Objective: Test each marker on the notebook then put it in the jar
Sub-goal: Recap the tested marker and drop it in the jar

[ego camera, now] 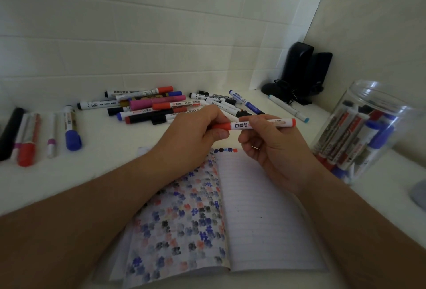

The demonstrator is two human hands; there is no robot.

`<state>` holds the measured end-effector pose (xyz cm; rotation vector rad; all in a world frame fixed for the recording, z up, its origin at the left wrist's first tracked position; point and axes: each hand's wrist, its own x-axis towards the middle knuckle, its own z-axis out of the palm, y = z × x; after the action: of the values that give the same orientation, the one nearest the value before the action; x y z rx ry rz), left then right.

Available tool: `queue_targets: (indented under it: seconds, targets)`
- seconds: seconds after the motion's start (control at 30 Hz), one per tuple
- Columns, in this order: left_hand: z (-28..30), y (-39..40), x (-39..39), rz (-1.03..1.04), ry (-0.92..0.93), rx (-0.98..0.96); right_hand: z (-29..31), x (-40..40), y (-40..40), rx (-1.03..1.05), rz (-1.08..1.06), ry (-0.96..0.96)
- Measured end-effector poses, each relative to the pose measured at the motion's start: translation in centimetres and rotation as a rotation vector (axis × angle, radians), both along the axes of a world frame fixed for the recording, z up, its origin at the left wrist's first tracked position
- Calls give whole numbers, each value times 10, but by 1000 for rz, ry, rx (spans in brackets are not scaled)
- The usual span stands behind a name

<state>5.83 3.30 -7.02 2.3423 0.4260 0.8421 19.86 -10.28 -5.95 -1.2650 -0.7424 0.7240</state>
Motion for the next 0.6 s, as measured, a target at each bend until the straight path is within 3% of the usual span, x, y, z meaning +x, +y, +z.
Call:
queue_targets:
  seconds: [0.4, 0.5, 0.6]
  targets:
    - [5, -1, -2, 15, -86, -22, 6, -16, 2, 71, 57, -27]
    - [4, -5, -1, -53, -92, -17, 5, -22, 1, 28, -26, -244]
    - [0, -6, -2, -71, 19, 41, 14, -27, 0, -69, -190, -505]
